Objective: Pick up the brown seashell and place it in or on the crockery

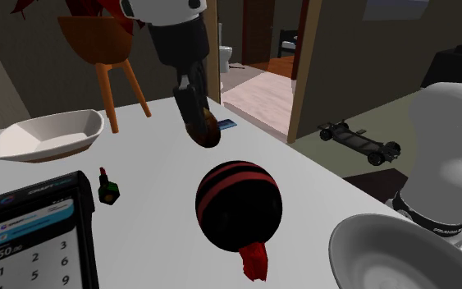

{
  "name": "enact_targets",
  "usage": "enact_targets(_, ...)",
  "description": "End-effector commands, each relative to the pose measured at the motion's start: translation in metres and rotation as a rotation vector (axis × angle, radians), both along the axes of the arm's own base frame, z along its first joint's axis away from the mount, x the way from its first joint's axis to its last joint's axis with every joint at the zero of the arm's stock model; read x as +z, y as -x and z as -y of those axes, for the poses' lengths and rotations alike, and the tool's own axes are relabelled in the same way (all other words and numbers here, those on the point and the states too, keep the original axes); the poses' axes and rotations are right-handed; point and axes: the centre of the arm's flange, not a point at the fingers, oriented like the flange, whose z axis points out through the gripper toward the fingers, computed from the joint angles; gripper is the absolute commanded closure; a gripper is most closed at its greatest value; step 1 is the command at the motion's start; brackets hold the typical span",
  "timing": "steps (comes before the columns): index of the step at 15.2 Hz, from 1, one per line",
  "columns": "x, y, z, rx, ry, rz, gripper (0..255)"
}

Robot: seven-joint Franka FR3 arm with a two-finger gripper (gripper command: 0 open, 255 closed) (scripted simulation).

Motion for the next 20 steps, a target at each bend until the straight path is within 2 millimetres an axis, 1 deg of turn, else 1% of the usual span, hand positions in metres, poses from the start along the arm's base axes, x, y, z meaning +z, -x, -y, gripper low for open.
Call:
enact_targets(1,0.011,0.001,-0.001,0.000,0.000,0.000,255)
enact_targets(6,0.037,0.001,-0.001,0.000,0.000,0.000,255)
enact_targets(20,0.046,0.095,-0.160,0.000,0.000,0.000,255)
